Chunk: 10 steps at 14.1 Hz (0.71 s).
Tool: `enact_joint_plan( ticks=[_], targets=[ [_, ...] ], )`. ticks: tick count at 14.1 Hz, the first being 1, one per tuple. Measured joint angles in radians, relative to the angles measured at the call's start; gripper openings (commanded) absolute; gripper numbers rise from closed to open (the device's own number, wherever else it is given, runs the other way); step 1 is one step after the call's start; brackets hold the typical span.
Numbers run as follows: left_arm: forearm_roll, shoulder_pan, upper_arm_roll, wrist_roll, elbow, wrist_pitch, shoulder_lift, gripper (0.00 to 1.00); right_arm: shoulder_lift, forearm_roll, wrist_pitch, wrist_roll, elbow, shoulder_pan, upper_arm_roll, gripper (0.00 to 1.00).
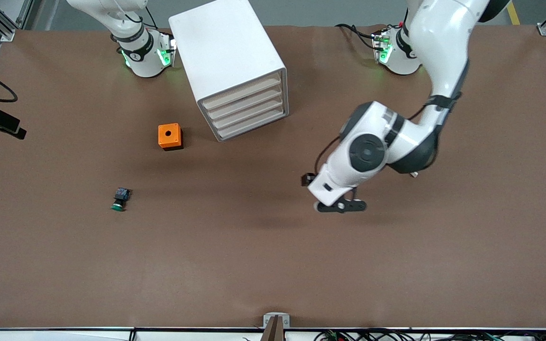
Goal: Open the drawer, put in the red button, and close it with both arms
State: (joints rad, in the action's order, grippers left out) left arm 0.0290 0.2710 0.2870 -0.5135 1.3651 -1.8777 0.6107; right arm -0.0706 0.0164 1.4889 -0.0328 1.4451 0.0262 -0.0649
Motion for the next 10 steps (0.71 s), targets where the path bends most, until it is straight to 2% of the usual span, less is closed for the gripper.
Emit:
enact_joint_plan(
  ticks=[5, 10],
  targets=[
    [0.008, -0.153, -0.012, 0.276, -0.001, 0.098, -0.088, 1.00, 0.000, 0.000, 0.000, 0.001, 0.000, 0.001, 0.000, 1.00],
    [0.010, -0.176, -0.218, 0.635, -0.002, 0.186, -0.193, 1.00, 0.000, 0.000, 0.000, 0.002, -0.001, 0.002, 0.001, 1.00]
  ],
)
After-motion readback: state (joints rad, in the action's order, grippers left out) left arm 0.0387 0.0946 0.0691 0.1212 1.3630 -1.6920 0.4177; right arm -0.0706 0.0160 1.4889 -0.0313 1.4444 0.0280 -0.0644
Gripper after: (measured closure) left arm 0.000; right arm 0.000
